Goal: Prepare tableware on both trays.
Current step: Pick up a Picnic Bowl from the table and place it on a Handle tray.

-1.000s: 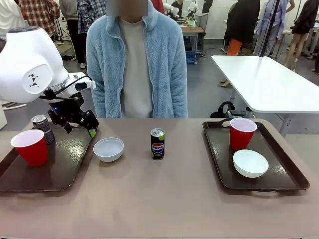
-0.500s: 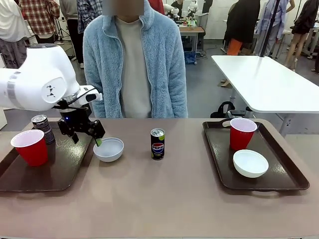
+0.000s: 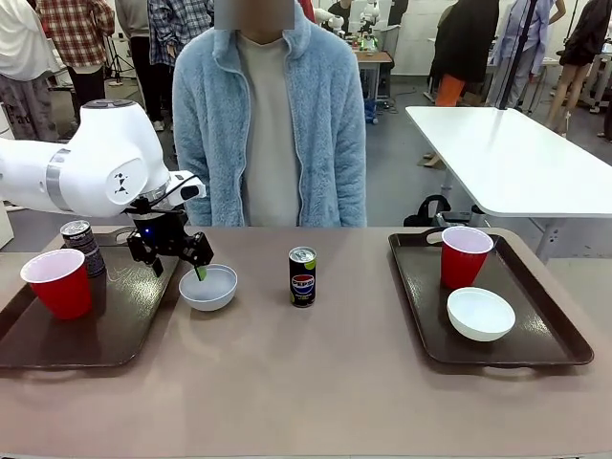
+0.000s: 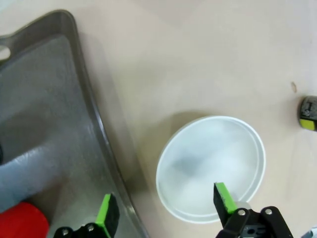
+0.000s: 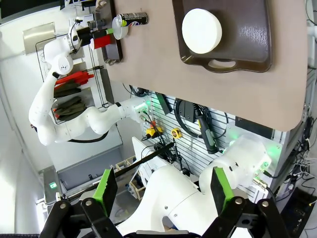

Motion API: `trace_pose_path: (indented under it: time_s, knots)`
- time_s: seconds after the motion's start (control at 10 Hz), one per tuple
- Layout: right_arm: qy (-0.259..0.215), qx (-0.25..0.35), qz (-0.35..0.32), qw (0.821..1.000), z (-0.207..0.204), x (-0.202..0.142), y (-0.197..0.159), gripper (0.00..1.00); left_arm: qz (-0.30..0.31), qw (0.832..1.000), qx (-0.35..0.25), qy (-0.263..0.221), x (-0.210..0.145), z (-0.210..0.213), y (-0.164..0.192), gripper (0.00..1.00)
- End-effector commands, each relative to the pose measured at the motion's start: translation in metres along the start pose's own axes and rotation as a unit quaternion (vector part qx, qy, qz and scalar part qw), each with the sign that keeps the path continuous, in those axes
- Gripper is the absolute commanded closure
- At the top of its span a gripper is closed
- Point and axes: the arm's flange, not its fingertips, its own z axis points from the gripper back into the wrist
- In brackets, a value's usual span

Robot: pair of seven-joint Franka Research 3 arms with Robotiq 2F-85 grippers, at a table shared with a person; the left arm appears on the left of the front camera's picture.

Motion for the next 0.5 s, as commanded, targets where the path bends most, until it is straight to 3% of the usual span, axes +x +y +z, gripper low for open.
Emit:
trace_pose_path:
  time_s: [0.0, 0.1, 0.2, 0.3, 0.4]
  knots:
    - [0.002, 0.000, 0.002, 1.000, -0.0007, -0.0035, 0.0000, 0.01, 0.012, 1.000, 0.002, -0.011, 0.0054, -0.0067, -0.0126, 0.15]
    - [0.002, 0.000, 0.002, 1.000, -0.0007, -0.0035, 0.0000, 0.01, 0.012, 1.000, 0.004, -0.008, 0.0048, -0.0090, -0.0145, 0.56]
    - [0.002, 0.000, 0.002, 1.000, -0.0007, -0.0035, 0.0000, 0.01, 0.012, 1.000, 0.004, -0.003, 0.0044, -0.0110, -0.0148, 0.71]
    - [0.002, 0.000, 0.002, 1.000, -0.0007, -0.0035, 0.0000, 0.01, 0.013, 1.000, 0.005, 0.001, 0.0040, -0.0129, -0.0139, 1.00]
    - [0.002, 0.000, 0.002, 1.000, -0.0007, -0.0035, 0.0000, 0.01, 0.014, 1.000, 0.005, 0.001, 0.0038, -0.0134, -0.0136, 1.00]
